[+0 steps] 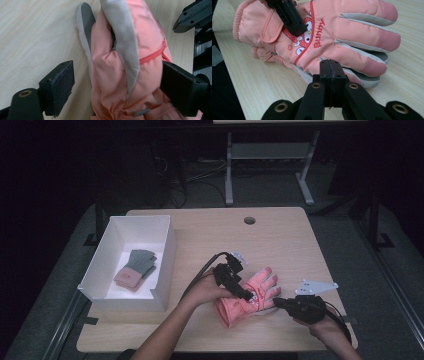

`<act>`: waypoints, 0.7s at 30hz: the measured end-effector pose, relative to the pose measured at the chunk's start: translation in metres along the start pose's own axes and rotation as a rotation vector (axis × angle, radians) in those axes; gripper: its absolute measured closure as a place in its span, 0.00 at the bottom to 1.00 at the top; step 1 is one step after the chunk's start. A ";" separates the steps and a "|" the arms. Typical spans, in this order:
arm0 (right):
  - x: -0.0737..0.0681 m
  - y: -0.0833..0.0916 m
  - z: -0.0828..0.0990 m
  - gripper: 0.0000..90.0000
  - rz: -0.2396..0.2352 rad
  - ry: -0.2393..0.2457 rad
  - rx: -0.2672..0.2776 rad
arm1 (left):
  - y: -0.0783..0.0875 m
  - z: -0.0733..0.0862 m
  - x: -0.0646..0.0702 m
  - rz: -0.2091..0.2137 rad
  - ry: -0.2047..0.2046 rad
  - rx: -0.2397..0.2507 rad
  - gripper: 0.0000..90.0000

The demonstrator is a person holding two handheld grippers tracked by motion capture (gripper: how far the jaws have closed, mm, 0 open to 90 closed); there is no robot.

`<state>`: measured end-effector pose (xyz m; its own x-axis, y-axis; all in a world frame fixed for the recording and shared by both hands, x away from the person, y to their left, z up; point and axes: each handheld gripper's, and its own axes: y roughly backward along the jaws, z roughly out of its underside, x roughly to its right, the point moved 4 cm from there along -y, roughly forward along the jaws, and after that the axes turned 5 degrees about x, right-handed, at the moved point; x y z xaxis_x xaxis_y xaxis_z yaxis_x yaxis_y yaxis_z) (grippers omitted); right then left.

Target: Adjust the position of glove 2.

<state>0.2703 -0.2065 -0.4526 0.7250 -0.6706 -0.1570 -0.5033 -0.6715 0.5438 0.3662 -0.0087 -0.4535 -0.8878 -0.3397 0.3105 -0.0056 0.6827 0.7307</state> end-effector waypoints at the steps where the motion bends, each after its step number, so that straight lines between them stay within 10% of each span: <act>1: 0.000 0.000 0.000 1.00 -0.002 0.008 0.002 | -0.003 0.002 -0.001 0.005 0.007 -0.005 0.16; 21: -0.024 -0.039 -0.003 1.00 -0.048 0.079 -0.049 | -0.020 0.019 -0.010 0.074 0.097 -0.035 0.14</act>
<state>0.2741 -0.1635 -0.4670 0.7837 -0.6096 -0.1194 -0.4448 -0.6848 0.5773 0.3661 -0.0066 -0.4828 -0.8365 -0.3514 0.4204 0.0757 0.6858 0.7239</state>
